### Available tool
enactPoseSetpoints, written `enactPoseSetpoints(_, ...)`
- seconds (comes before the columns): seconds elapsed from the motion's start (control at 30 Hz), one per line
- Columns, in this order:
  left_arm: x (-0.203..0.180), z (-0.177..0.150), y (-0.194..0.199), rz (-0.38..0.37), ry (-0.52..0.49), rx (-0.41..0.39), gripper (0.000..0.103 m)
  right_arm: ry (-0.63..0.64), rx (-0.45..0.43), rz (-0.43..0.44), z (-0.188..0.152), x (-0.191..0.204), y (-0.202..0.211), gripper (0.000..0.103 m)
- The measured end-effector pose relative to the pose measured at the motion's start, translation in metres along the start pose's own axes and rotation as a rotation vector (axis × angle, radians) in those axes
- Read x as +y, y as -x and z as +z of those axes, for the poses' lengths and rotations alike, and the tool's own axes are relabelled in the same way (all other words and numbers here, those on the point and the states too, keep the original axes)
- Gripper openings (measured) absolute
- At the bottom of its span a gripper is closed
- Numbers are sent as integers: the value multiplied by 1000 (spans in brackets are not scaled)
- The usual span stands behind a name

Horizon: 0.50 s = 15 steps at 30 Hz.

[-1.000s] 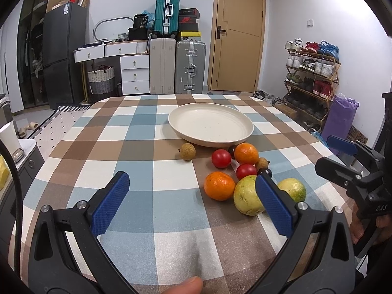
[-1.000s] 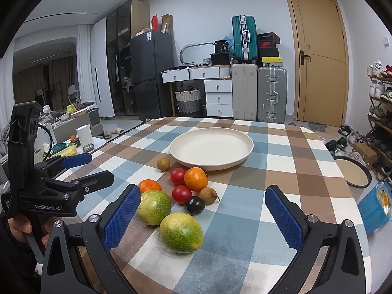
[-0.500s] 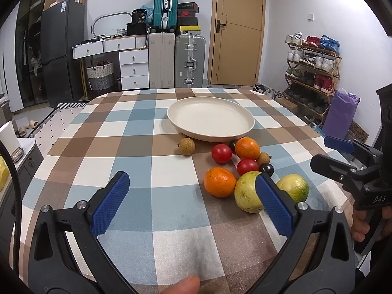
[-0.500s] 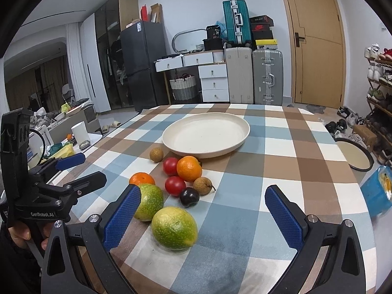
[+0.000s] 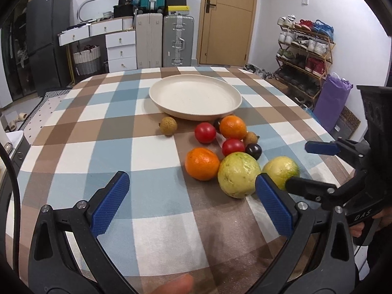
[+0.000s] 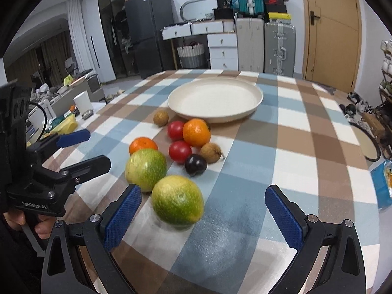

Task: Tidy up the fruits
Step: 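Grasp the large green citrus with the right tool while the left tool grasps the yellow-green guava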

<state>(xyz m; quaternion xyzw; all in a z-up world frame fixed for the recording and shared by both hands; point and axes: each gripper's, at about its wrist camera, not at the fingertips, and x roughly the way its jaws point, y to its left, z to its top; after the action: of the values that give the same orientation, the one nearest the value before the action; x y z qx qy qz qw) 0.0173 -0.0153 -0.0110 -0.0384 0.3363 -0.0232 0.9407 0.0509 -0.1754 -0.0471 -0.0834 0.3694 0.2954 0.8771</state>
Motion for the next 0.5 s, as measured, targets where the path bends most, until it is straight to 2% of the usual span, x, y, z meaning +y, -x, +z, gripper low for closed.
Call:
enactPoseSetpoints(0.17,-9,0,-10,-35,-17,37,102,7,45,25,-4,-1,-7,103)
enactPoseSetpoints(0.33,-13,1,-18,-61,-19,66,98,38,73,27,-6,3,-13,97)
enactPoseSetpoints(0.43,-13,3,-20,-80,-17,75,98,69,92,28,-5,9,-18,90)
enactPoseSetpoints(0.5,-14,5,-22,-75,-24,81,98,90,99,25,-4,12,-21,82)
